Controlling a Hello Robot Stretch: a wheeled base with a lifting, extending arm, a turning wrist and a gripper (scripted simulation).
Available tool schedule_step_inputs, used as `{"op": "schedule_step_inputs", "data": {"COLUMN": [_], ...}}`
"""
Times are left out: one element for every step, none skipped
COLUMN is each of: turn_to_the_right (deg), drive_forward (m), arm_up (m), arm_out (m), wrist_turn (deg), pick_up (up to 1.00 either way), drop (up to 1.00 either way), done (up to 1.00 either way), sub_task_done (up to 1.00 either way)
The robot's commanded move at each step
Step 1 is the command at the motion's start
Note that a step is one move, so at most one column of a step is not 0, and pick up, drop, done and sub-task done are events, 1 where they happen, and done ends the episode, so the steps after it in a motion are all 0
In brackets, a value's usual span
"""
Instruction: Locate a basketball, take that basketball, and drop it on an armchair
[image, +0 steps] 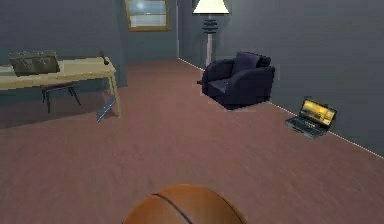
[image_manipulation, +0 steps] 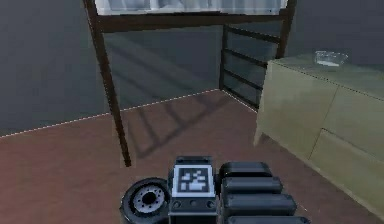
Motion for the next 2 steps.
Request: {"op": "schedule_step_inputs", "data": {"turn_to_the_right": [0.0, -3.0], "drive_forward": [1.0, 0.0], "arm_up": [0.0, 0.0], "arm_out": [0.0, 0.0], "wrist_turn": [0.0, 0.0], "pick_up": [0.0, 0.0], "drop": [0.0, 0.0], "done": [0.0, 0.0], "sub_task_done": [0.0, 0.0]}}
